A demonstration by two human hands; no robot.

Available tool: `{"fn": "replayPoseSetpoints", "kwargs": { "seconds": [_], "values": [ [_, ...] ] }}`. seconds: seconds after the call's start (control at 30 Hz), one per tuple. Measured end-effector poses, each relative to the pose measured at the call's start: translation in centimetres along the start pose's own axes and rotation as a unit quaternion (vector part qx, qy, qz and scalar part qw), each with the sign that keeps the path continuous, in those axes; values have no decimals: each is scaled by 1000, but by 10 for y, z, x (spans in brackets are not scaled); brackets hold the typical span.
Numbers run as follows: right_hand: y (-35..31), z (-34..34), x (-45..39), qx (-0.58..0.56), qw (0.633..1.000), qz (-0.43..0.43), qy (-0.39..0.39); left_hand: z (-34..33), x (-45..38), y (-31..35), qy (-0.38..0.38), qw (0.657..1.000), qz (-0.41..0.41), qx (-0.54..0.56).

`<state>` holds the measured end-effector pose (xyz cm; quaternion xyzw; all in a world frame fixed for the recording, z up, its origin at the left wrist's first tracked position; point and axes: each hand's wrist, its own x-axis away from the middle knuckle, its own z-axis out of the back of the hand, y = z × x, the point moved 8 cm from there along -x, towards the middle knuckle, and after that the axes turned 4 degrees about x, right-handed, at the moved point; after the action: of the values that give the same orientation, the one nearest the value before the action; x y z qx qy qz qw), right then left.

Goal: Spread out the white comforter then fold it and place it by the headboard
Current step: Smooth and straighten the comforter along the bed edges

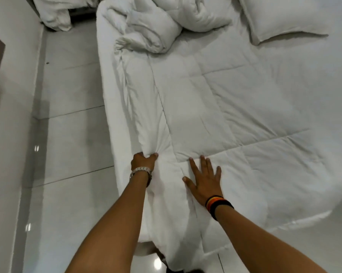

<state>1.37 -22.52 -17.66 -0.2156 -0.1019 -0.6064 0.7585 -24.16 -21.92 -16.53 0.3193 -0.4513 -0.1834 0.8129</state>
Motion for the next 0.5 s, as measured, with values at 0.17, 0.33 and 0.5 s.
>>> {"fn": "replayPoseSetpoints", "kwargs": {
  "seconds": [0.17, 0.33, 0.5],
  "values": [
    [-9, -17, 26, 15, 1000, -16, -6, 31, 14, -22, 6, 1000, 2, 6],
    [-20, 4, 5, -53, 995, -75, 34, 33, -24, 10, -59, 998, -3, 10],
    [-73, 75, -112, -73, 985, -87, 132, 30, -147, 109, -42, 991, 6, 127]
  ]
}}
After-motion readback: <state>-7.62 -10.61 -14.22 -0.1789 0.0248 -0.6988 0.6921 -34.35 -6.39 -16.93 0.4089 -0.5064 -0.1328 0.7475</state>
